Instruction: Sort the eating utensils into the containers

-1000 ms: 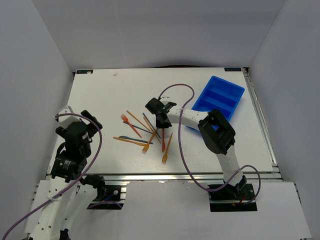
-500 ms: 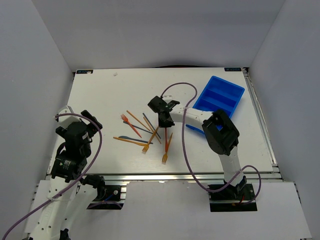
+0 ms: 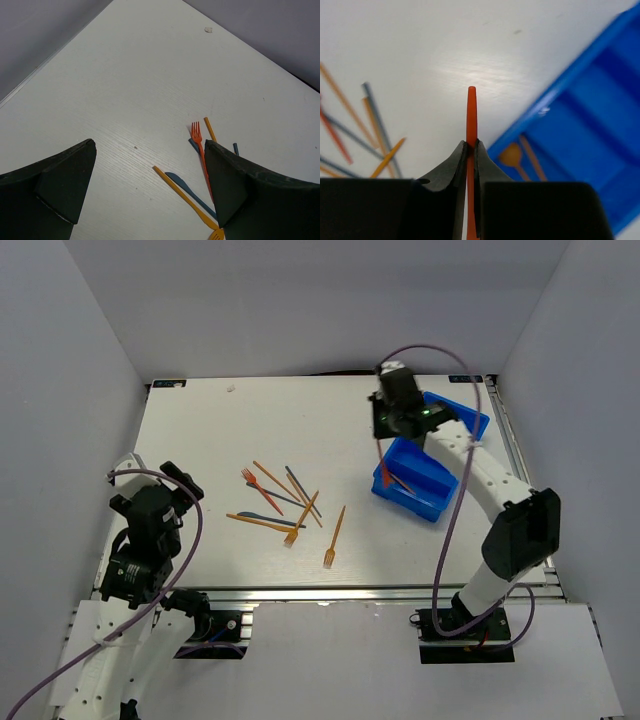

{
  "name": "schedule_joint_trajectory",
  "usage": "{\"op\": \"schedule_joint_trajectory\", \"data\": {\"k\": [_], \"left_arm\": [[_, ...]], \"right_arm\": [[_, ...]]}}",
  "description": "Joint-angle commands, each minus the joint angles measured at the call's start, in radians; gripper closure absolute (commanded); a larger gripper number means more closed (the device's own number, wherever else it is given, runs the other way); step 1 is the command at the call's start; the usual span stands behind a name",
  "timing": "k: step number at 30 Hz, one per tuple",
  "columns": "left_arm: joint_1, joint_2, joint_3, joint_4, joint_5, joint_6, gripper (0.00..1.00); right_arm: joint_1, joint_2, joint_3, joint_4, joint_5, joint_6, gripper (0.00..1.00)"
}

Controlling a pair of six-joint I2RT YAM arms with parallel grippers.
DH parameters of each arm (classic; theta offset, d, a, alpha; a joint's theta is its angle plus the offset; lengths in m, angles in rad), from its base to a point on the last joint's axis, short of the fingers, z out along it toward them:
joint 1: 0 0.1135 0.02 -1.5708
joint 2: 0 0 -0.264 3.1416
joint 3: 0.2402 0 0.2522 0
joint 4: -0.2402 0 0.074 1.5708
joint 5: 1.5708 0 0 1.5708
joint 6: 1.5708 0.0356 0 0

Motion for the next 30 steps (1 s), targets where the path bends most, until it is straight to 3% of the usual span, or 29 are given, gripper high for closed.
{"op": "schedule_joint_trajectory", "data": {"k": [1, 6, 11, 17, 30], "left_arm": [[0.0, -0.013, -0.007, 0.012, 0.01, -0.001, 0.02], [0.001, 0.011, -0.001, 0.009, 0.014, 0.001, 0.02], [0.001, 0.002, -0.004, 0.013, 0.02, 0.002, 0.02], [0.001, 0.01, -0.007, 0.018, 0.036, 0.009, 0.02], [0.001, 0.018, -0.006, 0.016, 0.034, 0.009, 0.02]], "right_arm": [[-0.16, -0.051, -0.017, 0.037, -0.136, -0.27, 1.0], [-0.26, -0.129, -0.147, 0.264, -0.27, -0.635, 1.0], [-0.343, -0.082, -0.137, 0.284, -0.332, -0.85, 1.0], [-0.428, -0.046, -0.198, 0.351, -0.555, -0.889, 1.0], [-0.434, -0.017, -0.394, 0.548, -0.538, -0.917, 1.0]]}}
